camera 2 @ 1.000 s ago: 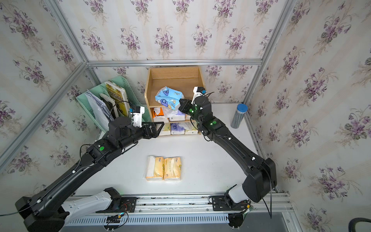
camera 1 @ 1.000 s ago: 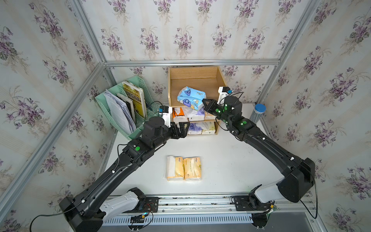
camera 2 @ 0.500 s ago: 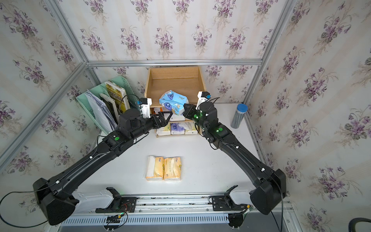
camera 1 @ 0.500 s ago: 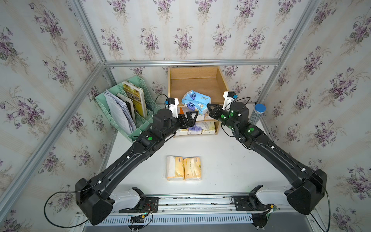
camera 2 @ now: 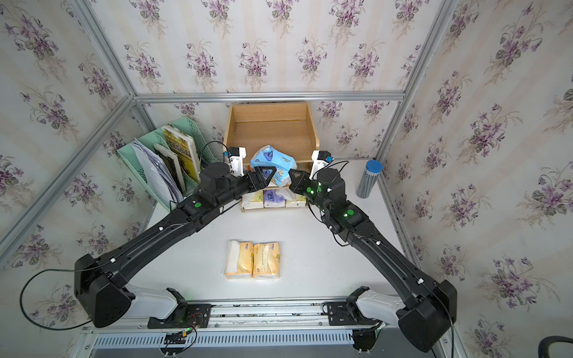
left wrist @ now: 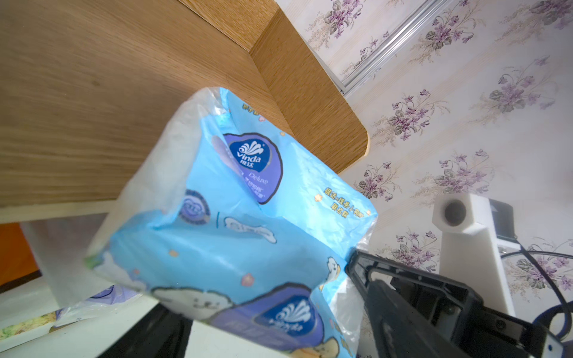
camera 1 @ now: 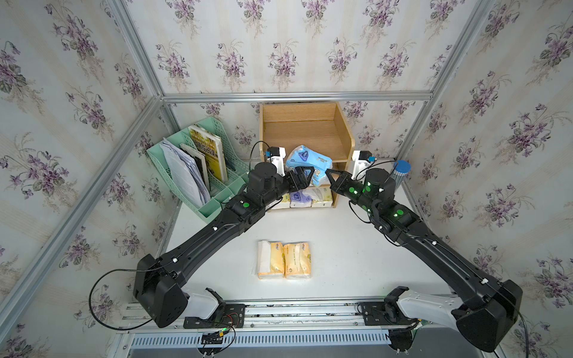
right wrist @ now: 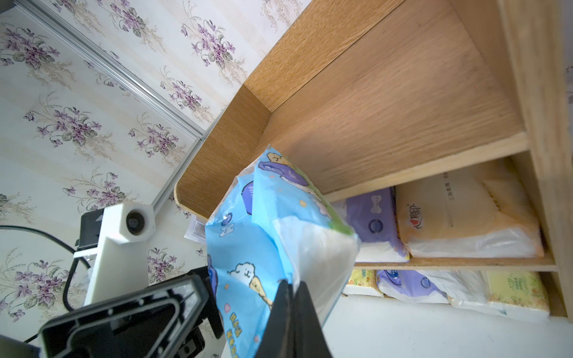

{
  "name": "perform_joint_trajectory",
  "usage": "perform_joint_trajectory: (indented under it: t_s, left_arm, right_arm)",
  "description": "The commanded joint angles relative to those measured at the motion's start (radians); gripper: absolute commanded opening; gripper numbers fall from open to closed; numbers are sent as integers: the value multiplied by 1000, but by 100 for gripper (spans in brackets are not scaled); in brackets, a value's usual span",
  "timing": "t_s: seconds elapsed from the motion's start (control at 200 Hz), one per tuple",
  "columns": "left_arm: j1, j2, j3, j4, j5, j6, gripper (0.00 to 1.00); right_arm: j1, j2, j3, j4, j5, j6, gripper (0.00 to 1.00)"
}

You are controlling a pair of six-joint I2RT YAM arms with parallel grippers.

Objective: Remove the tissue boxes from the shelf
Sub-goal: Pick up a box of tissues from the shelf, then place the box of tissues at the center of the board.

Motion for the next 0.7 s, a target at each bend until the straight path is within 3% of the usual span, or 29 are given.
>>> perform_joint_trajectory:
  t_s: [0.0,0.305,0.43,0.695]
  left_arm:
    - [-32,6,15,21,24,42,89]
    - [-222,-16,-95,-38,-168,91,94]
    - [-268,-2,-160,-24,-218,72,100]
    - [-329,-41,-287,-35,-344,52,99]
  right_arm:
    - [9,-48,-34,-3,-13,9,0]
    - [43,-256,-237,-82,34,30,0]
    - [51,-367,-355,-119,78,49,0]
    - [53,-579,-556,-219,130,74,0]
